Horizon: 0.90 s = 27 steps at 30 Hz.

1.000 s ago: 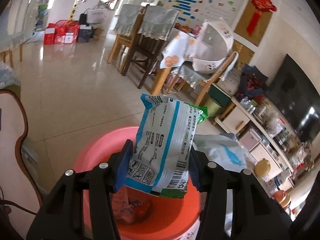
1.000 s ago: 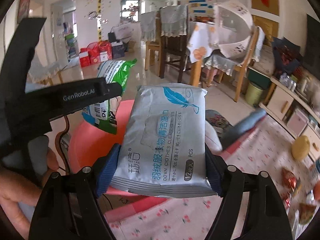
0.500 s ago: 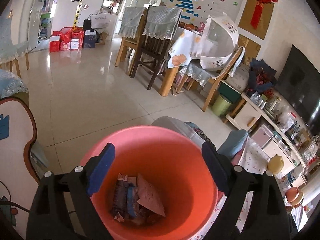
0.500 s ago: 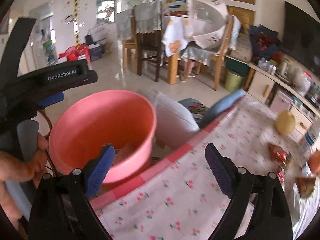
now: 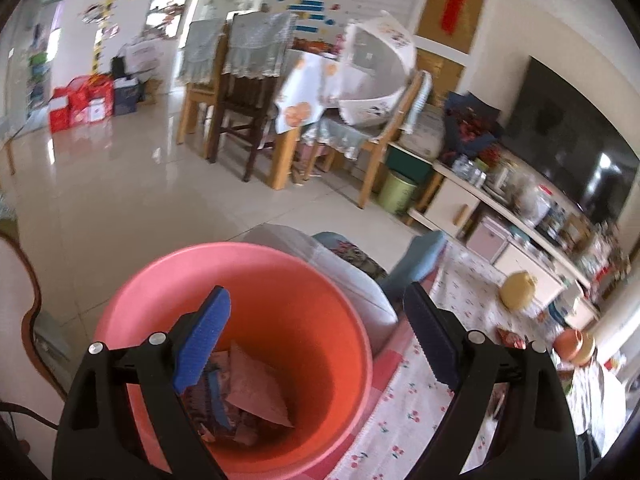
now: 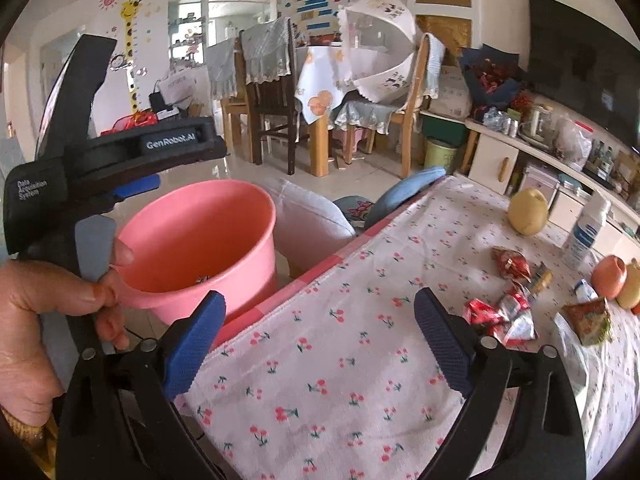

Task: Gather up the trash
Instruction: 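Bring both open tools back over the red wrappers on the table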

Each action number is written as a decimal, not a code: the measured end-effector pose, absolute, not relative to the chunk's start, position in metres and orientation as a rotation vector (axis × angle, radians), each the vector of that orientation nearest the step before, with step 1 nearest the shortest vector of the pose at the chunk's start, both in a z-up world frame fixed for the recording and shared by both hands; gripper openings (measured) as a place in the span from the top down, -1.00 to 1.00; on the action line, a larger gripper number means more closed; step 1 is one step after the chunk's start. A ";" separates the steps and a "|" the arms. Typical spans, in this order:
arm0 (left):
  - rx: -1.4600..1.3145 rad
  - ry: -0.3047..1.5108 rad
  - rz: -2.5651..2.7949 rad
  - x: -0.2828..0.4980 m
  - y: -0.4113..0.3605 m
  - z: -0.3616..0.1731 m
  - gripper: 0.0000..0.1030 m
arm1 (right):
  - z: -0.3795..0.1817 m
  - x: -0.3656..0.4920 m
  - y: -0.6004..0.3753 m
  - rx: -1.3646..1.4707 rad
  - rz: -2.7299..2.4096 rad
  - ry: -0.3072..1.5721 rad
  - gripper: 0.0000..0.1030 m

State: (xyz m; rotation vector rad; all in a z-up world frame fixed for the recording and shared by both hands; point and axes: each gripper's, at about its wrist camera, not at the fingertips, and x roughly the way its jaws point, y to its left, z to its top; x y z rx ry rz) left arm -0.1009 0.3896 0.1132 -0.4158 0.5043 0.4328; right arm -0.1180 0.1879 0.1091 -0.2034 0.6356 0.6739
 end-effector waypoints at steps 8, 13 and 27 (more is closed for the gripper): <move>-0.356 0.512 0.334 -0.094 0.356 0.113 -0.73 | 0.108 -0.131 0.161 -0.198 0.643 0.643 -0.83; -0.308 0.510 0.286 -0.091 0.335 0.113 -0.73 | 0.108 -0.136 0.145 -0.191 0.626 0.644 -0.83; -0.185 0.518 0.207 -0.084 0.285 0.109 -0.73 | 0.108 -0.142 0.097 -0.152 0.572 0.648 -0.83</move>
